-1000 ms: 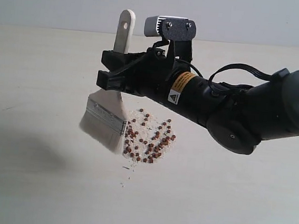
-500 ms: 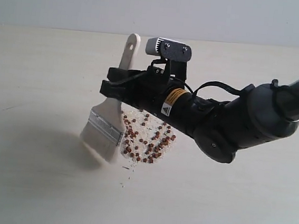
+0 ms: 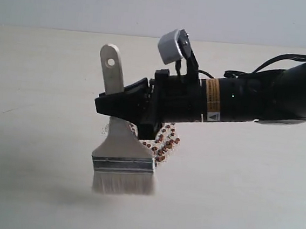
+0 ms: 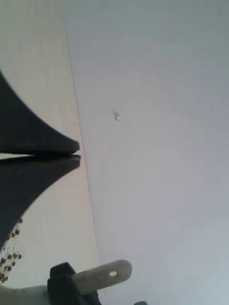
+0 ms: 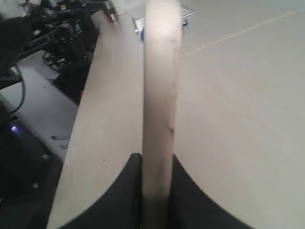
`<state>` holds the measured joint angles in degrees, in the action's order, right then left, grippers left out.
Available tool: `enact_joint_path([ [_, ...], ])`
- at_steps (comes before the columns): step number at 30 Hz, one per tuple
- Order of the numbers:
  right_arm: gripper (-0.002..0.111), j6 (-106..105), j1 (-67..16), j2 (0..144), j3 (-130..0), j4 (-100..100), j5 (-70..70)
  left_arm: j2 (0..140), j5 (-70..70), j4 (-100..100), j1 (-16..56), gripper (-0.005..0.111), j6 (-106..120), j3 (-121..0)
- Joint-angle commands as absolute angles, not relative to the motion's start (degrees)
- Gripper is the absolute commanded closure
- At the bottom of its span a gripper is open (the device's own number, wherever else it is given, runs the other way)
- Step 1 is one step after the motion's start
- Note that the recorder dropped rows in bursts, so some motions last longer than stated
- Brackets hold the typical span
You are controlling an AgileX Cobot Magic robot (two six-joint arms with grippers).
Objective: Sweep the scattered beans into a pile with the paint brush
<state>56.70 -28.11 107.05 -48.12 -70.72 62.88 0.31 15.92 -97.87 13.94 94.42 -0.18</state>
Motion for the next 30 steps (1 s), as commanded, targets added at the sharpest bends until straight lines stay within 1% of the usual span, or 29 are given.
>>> enact_joint_path([
  [1,0.108,59.99,-25.01,110.03,-48.35,-77.14,69.96,0.0,16.03,-98.13,13.85,0.107,94.18,0.0],
  [8,0.108,59.7,-24.88,116.25,-48.35,-76.73,69.96,0.0,16.03,-98.13,13.85,0.107,94.18,0.0],
  [16,0.108,45.81,-24.88,118.13,-48.38,-67.47,69.6,0.0,16.03,-98.13,13.85,0.107,94.18,0.0],
  [22,0.108,43.58,-24.88,118.13,-51.59,-65.39,59.48,0.0,16.03,-98.13,13.85,0.107,94.18,0.0],
  [30,0.108,45.22,-24.88,118.13,-57.87,-65.65,55.86,0.0,16.03,-98.13,13.85,0.107,94.18,0.0],
])
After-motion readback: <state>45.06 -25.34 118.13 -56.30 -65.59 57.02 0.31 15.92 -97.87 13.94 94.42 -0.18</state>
